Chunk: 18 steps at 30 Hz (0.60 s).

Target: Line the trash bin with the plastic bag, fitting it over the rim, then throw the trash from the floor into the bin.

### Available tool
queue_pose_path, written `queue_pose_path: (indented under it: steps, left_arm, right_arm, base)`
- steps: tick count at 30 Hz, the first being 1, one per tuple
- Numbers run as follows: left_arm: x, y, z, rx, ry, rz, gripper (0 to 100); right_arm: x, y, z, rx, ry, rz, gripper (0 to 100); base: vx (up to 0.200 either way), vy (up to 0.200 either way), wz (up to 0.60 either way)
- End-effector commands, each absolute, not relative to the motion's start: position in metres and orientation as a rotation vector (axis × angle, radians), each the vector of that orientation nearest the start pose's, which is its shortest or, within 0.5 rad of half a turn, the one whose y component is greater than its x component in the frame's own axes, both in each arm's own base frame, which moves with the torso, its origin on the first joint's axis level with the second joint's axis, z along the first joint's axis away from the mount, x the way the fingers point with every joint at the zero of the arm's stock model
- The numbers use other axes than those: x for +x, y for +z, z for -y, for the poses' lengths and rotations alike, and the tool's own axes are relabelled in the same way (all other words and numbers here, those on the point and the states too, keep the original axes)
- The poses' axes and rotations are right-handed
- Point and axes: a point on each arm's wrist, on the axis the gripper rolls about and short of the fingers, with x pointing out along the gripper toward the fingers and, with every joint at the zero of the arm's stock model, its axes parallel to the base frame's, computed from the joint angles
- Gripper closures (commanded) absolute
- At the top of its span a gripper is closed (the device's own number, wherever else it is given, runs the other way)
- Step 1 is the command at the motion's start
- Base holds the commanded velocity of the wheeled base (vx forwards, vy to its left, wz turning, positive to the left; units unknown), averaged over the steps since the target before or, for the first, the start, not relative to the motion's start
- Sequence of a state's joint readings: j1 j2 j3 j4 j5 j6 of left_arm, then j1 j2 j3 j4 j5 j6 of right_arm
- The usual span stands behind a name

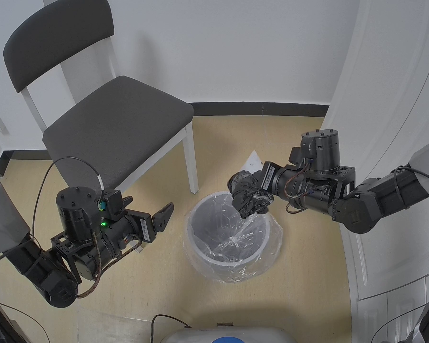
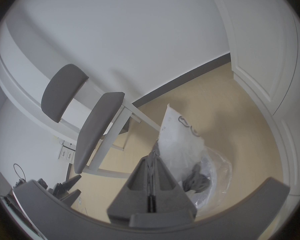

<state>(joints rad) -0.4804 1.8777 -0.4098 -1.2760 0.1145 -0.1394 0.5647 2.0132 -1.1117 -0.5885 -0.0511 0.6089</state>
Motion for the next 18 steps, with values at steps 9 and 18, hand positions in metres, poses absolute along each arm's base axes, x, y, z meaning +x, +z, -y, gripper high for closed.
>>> queue_pose_path:
  steps: [9,18]
  left_arm:
    - [0.253,0.100,0.129,-0.081,-0.350,-0.209,0]
    - [0.253,0.100,0.129,-0.081,-0.350,-0.209,0]
  right_arm:
    - [0.331,0.117,-0.251,0.557,0.438,-0.550,100]
    - [0.335,0.073,-0.263,0.513,0.424,-0.646,100]
  base:
    - [0.000,0.000,0.00]
    - [0.000,0.000,0.00]
